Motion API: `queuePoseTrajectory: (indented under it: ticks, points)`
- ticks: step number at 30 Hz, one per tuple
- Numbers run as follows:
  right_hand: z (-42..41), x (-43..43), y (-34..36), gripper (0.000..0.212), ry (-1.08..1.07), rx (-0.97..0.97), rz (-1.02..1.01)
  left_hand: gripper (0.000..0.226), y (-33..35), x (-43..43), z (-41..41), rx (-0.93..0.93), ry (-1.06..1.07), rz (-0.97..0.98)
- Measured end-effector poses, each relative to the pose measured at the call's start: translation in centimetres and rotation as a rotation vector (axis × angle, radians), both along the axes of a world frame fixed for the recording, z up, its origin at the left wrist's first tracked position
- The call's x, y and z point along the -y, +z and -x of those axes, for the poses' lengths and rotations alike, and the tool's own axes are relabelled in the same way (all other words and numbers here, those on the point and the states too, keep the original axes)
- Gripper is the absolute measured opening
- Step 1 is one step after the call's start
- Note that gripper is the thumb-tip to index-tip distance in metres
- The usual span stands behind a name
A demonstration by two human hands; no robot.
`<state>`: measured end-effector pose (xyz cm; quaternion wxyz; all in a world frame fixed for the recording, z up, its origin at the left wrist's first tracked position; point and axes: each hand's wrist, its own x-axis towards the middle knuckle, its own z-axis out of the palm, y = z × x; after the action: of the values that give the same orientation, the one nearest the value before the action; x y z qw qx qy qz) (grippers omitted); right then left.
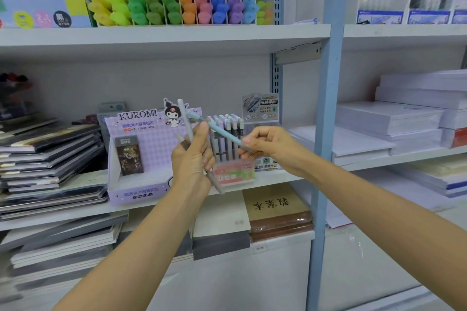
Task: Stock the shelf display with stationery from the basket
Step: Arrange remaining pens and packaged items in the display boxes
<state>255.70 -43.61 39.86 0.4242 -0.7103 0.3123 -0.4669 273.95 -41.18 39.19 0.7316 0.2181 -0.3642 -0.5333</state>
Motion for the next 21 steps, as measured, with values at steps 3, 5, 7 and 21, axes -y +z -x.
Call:
queuePoseTrajectory:
  ticks: [3, 5, 7, 21]
  points:
    - [-0.8, -0.7, 0.7, 0.014, -0.067, -0.048, 0.121, 0.008, 0.0, -0.2, -0.3, 0.275, 0.136, 0.055]
    - [-1.4, -0.9, 1.5, 0.017, -0.14, 0.014, 0.209, 0.008, -0.1, -0.5, 0.0, 0.479, 0.184, 0.08]
    - [-2.0, -1.1, 2.2, 0.016, -0.149, 0.013, 0.247, 0.006, -0.1, -1.0, 0.5, 0.59, 0.188, 0.126]
    - [-0.4, 1.9, 4.9, 0.015, -0.506, 0.2, 0.437, 0.022, -0.5, 0.1, -2.2, 0.582, 0.178, 0.033]
